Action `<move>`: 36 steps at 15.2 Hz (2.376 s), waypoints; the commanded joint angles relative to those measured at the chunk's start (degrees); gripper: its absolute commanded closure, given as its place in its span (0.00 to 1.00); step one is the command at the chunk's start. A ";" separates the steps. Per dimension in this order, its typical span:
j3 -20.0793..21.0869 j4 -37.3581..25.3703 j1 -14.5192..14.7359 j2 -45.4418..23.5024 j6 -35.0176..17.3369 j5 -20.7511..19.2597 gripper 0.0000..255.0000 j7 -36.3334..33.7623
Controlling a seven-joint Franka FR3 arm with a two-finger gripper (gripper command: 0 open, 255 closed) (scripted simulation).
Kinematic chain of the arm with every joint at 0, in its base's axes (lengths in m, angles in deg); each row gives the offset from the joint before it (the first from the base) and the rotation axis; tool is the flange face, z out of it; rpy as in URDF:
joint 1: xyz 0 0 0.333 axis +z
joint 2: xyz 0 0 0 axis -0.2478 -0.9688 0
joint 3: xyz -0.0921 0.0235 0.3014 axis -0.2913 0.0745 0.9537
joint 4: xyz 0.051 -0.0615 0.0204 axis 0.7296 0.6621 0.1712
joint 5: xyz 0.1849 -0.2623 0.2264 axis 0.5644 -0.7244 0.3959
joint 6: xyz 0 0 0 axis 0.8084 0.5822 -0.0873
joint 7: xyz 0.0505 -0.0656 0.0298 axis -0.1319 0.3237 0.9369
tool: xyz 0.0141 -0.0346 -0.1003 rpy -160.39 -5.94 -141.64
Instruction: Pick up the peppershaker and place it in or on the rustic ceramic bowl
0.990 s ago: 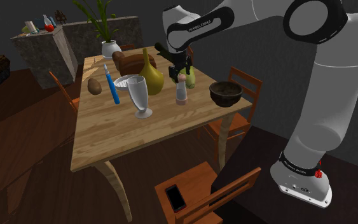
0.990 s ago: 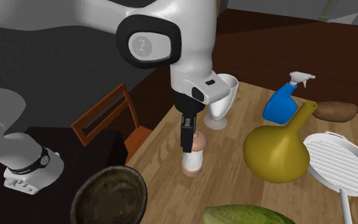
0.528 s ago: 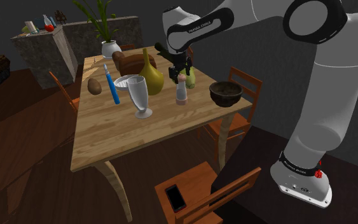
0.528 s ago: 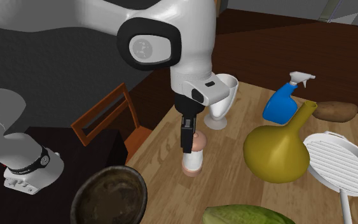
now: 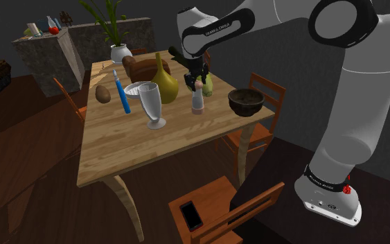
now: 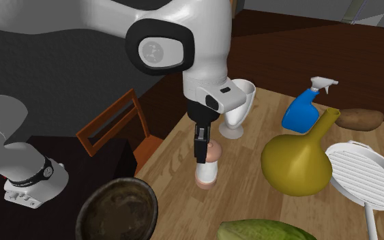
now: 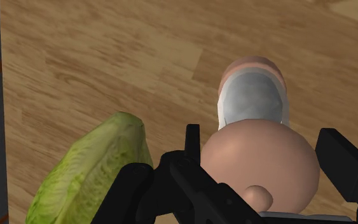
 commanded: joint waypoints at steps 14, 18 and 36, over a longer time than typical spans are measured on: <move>0.14 -8.28 0.18 0.65 8.84 0.51 1.00 1.49; 0.18 -11.64 0.26 0.43 11.94 0.59 1.00 1.97; 0.04 -27.14 0.26 -1.17 25.57 0.59 1.00 4.71</move>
